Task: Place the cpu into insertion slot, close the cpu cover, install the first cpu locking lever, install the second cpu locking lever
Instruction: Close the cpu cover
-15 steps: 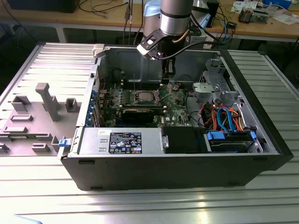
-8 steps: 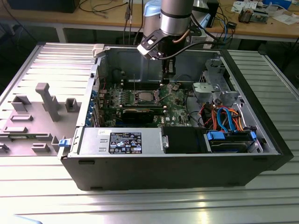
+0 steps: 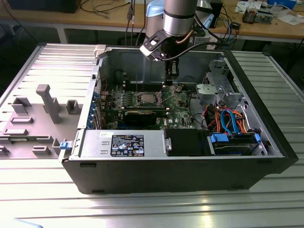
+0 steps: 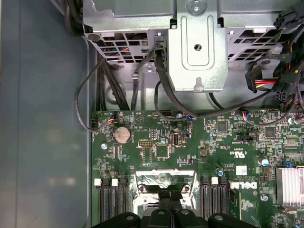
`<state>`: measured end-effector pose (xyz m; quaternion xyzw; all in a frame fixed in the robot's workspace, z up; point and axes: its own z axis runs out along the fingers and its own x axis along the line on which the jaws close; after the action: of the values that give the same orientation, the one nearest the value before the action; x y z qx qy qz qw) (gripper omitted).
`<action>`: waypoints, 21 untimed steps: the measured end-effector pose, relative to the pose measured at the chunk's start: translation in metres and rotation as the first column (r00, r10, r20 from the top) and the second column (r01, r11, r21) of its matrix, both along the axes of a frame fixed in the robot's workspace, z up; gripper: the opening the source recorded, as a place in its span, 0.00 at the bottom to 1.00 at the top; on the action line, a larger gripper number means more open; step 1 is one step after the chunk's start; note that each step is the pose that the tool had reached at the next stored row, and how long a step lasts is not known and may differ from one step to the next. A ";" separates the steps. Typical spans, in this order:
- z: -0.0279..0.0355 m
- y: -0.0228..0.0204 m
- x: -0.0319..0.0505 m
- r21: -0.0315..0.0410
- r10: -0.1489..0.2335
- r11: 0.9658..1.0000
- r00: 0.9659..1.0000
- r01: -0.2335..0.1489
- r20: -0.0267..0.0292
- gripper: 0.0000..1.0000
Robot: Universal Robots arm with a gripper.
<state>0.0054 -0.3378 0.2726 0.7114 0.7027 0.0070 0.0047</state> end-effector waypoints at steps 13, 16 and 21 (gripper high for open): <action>-0.0010 0.0000 0.0127 0.000 0.000 1.000 1.000 0.000 0.000 0.11; -0.0022 0.0000 0.0161 0.000 0.000 1.000 1.000 0.000 0.000 0.11; -0.0041 0.0000 0.0248 0.000 0.000 1.000 1.000 0.000 0.000 0.11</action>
<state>0.0302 -0.3378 0.2685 0.7114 0.7027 0.0069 0.0049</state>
